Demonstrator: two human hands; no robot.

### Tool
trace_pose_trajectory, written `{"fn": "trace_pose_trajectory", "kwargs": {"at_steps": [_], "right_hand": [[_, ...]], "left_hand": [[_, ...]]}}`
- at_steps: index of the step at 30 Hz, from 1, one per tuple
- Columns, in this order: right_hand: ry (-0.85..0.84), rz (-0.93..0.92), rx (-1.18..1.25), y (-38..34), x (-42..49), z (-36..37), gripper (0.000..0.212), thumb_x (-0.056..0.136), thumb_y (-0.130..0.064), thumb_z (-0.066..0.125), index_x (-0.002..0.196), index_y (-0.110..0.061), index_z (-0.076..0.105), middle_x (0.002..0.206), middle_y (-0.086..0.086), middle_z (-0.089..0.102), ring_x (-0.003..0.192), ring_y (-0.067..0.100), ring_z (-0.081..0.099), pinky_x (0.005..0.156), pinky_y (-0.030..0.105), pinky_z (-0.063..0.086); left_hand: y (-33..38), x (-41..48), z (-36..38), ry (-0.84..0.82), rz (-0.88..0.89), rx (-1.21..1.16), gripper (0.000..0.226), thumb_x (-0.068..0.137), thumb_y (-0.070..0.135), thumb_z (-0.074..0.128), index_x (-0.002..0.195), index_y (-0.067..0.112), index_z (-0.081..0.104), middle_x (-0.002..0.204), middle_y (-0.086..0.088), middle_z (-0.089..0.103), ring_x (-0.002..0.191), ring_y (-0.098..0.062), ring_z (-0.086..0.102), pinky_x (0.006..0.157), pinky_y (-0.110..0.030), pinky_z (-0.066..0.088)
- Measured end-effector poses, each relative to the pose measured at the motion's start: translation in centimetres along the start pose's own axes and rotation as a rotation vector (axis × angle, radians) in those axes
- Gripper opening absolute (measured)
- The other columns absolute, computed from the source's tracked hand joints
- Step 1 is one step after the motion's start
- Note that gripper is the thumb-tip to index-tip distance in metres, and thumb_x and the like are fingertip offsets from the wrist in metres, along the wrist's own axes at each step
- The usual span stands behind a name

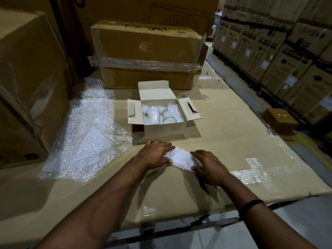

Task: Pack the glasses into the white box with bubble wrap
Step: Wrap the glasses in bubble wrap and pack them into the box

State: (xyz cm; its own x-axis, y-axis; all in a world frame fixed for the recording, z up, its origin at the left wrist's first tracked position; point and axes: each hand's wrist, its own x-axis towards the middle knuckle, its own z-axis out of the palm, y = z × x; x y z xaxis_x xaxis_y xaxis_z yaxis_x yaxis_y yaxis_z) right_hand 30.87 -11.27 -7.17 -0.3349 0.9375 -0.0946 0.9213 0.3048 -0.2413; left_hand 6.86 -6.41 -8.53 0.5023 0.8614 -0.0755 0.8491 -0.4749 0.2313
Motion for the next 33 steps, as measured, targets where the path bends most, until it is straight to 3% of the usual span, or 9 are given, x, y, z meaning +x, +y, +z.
{"fn": "trace_pose_trajectory", "kwargs": {"at_steps": [4, 7, 11, 15, 19, 24, 28, 31, 33], "right_hand": [[-0.104, 0.075, -0.118, -0.3, 0.4, -0.7, 0.068, 0.082, -0.046, 0.067, 0.14, -0.018, 0.046, 0.137, 0.009, 0.049, 0.12, 0.032, 0.047, 0.097, 0.037, 0.043], [-0.175, 0.065, -0.17, -0.6, 1.4, -1.1, 0.053, 0.082, -0.043, 0.067, 0.127, -0.019, 0.055, 0.126, 0.008, 0.053, 0.112, 0.03, 0.052, 0.088, 0.034, 0.045], [-0.144, 0.058, -0.159, -1.1, 2.6, -1.2, 0.029, 0.084, -0.028, 0.064, 0.112, -0.019, 0.061, 0.108, 0.005, 0.061, 0.099, 0.029, 0.061, 0.074, 0.032, 0.045], [-0.022, -0.01, -0.092, -1.7, 4.1, -2.0, 0.021, 0.084, -0.02, 0.064, 0.105, -0.018, 0.063, 0.101, 0.006, 0.064, 0.092, 0.029, 0.061, 0.07, 0.035, 0.047], [0.133, -0.056, -0.021, -3.2, 6.7, -4.7, 0.026, 0.09, -0.025, 0.064, 0.115, -0.021, 0.063, 0.112, 0.003, 0.067, 0.101, 0.029, 0.061, 0.074, 0.034, 0.046], [0.362, -0.129, -0.042, -4.9, 12.8, -8.4, 0.023, 0.09, -0.034, 0.065, 0.109, -0.022, 0.063, 0.106, 0.003, 0.068, 0.096, 0.028, 0.061, 0.066, 0.028, 0.033], [0.394, -0.204, -0.073, -6.0, 19.2, -9.8, 0.024, 0.09, -0.032, 0.065, 0.11, -0.019, 0.065, 0.108, 0.006, 0.064, 0.093, 0.03, 0.061, 0.065, 0.028, 0.034], [0.387, -0.298, -0.187, -7.2, 23.0, -10.2, 0.024, 0.09, -0.033, 0.065, 0.109, -0.019, 0.066, 0.103, 0.008, 0.068, 0.095, 0.03, 0.06, 0.064, 0.029, 0.034], [0.39, -0.348, -0.244, -8.1, 25.0, -10.2, 0.026, 0.089, -0.03, 0.066, 0.111, -0.017, 0.063, 0.097, 0.013, 0.068, 0.091, 0.031, 0.059, 0.061, 0.03, 0.036]], "left_hand": [[-0.8, -0.1, -0.1, 0.01, 0.031, 0.02, 0.069, 0.085, 0.06, 0.059, 0.146, 0.035, 0.039, 0.151, 0.008, 0.039, 0.136, -0.019, 0.03, 0.109, -0.041, 0.018], [-1.0, -0.5, -0.2, 0.073, 0.051, 0.03, 0.06, 0.085, 0.059, 0.059, 0.139, 0.033, 0.051, 0.139, 0.008, 0.049, 0.128, -0.017, 0.037, 0.106, -0.038, 0.02], [-1.7, -1.3, 0.2, 0.251, 0.083, 0.049, 0.032, 0.088, 0.048, 0.058, 0.109, 0.026, 0.066, 0.113, 0.006, 0.06, 0.11, -0.018, 0.049, 0.098, -0.035, 0.03], [-2.7, -2.3, -0.1, 0.512, 0.018, -0.083, 0.013, 0.083, 0.03, 0.069, 0.087, 0.018, 0.066, 0.085, -0.003, 0.067, 0.082, -0.027, 0.061, 0.071, -0.033, 0.039], [-3.4, -2.9, -1.3, 0.673, -0.108, -0.179, 0.018, 0.085, 0.027, 0.07, 0.102, 0.02, 0.066, 0.086, -0.005, 0.07, 0.074, -0.03, 0.065, 0.06, -0.034, 0.051], [-4.0, -2.5, -2.9, 0.774, -0.141, -0.206, 0.025, 0.086, 0.02, 0.071, 0.11, 0.015, 0.066, 0.093, -0.007, 0.071, 0.073, -0.029, 0.067, 0.059, -0.034, 0.054], [-4.1, -1.2, -3.5, 0.76, -0.117, -0.161, 0.036, 0.089, 0.026, 0.053, 0.118, 0.011, 0.067, 0.099, -0.009, 0.071, 0.076, -0.031, 0.067, 0.06, -0.039, 0.058], [-3.8, 0.0, -4.6, 0.775, -0.169, -0.073, 0.036, 0.082, 0.022, 0.059, 0.113, 0.009, 0.07, 0.091, -0.008, 0.073, 0.071, -0.03, 0.067, 0.06, -0.034, 0.055], [-3.5, 1.2, -5.5, 0.758, -0.267, 0.02, 0.038, 0.077, 0.022, 0.061, 0.112, 0.013, 0.07, 0.086, -0.006, 0.074, 0.072, -0.029, 0.066, 0.068, -0.035, 0.051]]}}
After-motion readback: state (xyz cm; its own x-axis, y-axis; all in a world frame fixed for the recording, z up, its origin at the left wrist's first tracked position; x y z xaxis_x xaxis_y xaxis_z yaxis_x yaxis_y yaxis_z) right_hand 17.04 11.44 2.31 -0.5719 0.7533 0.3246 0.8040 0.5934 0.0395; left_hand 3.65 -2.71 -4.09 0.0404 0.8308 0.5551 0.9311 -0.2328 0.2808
